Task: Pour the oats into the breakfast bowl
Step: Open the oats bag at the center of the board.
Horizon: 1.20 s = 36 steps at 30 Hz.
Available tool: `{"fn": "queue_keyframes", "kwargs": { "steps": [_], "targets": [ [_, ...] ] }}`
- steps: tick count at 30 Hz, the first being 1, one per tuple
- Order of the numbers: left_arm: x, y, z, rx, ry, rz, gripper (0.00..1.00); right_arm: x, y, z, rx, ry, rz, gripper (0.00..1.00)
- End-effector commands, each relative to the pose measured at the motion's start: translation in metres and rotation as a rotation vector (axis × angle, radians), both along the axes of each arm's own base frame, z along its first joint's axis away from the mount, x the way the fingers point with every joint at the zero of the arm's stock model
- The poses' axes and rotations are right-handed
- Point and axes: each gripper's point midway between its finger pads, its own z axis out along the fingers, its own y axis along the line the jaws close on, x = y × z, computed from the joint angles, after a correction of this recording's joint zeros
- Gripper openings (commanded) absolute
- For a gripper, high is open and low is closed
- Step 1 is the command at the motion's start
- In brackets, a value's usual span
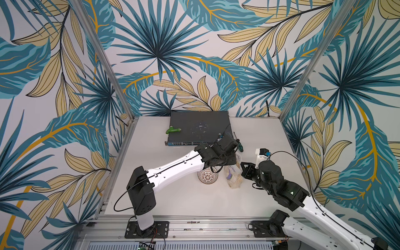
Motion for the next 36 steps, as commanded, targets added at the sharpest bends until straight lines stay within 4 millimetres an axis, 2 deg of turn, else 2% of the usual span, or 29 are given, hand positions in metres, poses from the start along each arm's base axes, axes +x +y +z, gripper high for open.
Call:
{"fn": "queue_keyframes", "kwargs": {
  "steps": [1, 4, 7, 13, 17, 20, 21, 24, 26, 31, 35, 36],
  "targets": [
    [0.007, -0.003, -0.006, 0.036, -0.016, -0.01, 0.23, 0.011, 0.003, 0.035, 0.042, -0.128, -0.004, 0.0],
    [0.012, 0.001, -0.003, 0.067, -0.046, -0.005, 0.01, 0.019, -0.009, 0.037, -0.06, -0.133, -0.064, 0.0],
    [0.023, 0.009, 0.008, 0.079, -0.096, 0.03, 0.0, 0.026, -0.022, 0.038, -0.19, -0.116, -0.122, 0.0],
    [0.032, 0.004, 0.034, 0.043, -0.135, 0.012, 0.0, 0.033, -0.039, 0.034, -0.407, -0.07, -0.17, 0.0],
    [0.038, 0.005, 0.041, 0.046, -0.152, 0.015, 0.0, 0.035, -0.06, 0.032, -0.519, -0.047, -0.248, 0.0],
    [0.042, 0.005, 0.041, 0.054, -0.147, 0.013, 0.0, 0.037, -0.065, 0.034, -0.553, -0.048, -0.272, 0.0],
    [0.043, 0.005, 0.041, 0.051, -0.143, 0.013, 0.0, 0.038, -0.064, 0.035, -0.545, -0.053, -0.27, 0.0],
    [0.045, -0.002, 0.039, 0.035, -0.13, -0.004, 0.0, 0.038, -0.053, 0.035, -0.467, -0.089, -0.233, 0.09],
    [0.044, -0.009, 0.035, 0.027, -0.109, -0.024, 0.0, 0.037, -0.045, 0.034, -0.392, -0.12, -0.206, 0.1],
    [0.043, -0.019, 0.018, 0.03, -0.061, -0.039, 0.0, 0.031, -0.032, 0.013, -0.208, -0.17, -0.162, 0.13],
    [0.045, -0.019, 0.015, 0.033, -0.056, -0.026, 0.0, 0.025, -0.036, -0.008, -0.126, -0.167, -0.181, 0.3],
    [0.046, -0.019, 0.019, 0.026, -0.063, -0.022, 0.0, 0.022, -0.037, -0.012, -0.103, -0.168, -0.179, 0.37]
  ]
}}
